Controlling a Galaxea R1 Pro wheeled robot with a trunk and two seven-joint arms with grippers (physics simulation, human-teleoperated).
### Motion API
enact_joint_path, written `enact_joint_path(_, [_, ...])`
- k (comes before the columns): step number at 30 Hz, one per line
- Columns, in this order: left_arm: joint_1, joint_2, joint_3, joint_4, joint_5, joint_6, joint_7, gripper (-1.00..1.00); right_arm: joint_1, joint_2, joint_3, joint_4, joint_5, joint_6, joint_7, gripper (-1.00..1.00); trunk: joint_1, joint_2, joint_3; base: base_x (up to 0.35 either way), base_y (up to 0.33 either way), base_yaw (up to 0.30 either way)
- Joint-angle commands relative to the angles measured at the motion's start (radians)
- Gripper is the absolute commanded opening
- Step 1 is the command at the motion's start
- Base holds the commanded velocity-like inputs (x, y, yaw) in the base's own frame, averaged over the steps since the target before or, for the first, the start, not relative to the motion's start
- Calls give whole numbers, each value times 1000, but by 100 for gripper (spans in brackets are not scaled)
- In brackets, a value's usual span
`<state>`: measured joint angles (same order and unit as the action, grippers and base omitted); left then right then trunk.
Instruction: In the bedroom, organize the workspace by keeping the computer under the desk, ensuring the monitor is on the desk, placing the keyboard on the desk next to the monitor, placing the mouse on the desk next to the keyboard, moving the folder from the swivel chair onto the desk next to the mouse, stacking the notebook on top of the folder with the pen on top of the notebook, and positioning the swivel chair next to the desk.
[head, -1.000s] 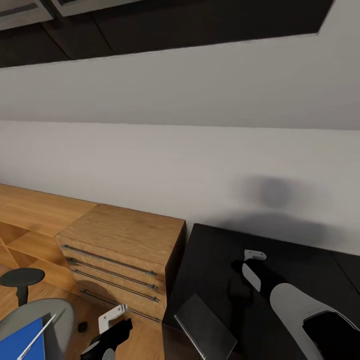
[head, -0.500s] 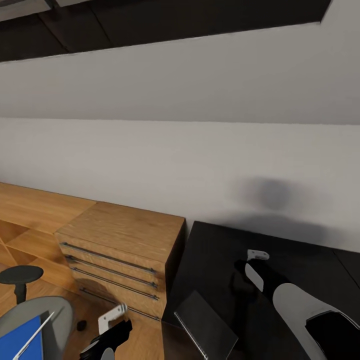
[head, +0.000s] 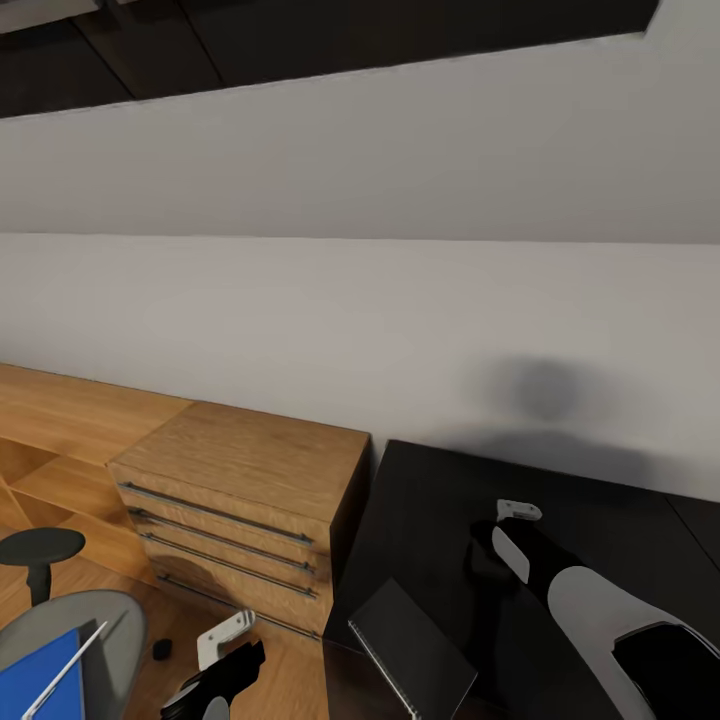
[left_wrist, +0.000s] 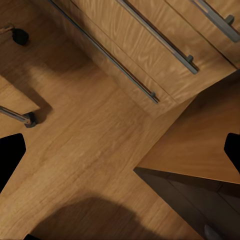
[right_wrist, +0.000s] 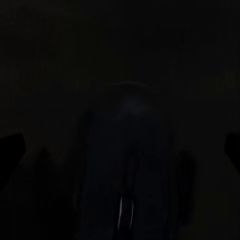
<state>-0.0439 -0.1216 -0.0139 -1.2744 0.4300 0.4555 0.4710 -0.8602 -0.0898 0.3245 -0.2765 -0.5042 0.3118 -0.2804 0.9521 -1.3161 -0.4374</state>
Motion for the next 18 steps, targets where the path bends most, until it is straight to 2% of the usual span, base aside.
enact_joint_path(1, [-1,0,-1,-1,10,2,9,100,0,-1,8,-3,-8,6,-6,100,4,-8,-4,0,0,0])
enact_joint_path(11, [-1,0,-1,1,9,2,8,100,-1,0,8,-3,-9,7,-6,100,42,-78,-36,0,0,0])
enact_joint_path(16, [-1,-1,-1,2,10,2,9,100,0,0,8,-3,-9,7,-6,100,42,-78,-36,0,0,0])
enact_joint_path(17, [-1,-1,-1,2,10,2,9,100,0,0,8,-3,-9,7,-6,-100,42,-78,-36,0,0,0])
enact_joint_path(18, [-1,-1,-1,4,10,2,9,100,0,0,8,-3,-10,8,-6,-100,42,-78,-36,0,0,0])
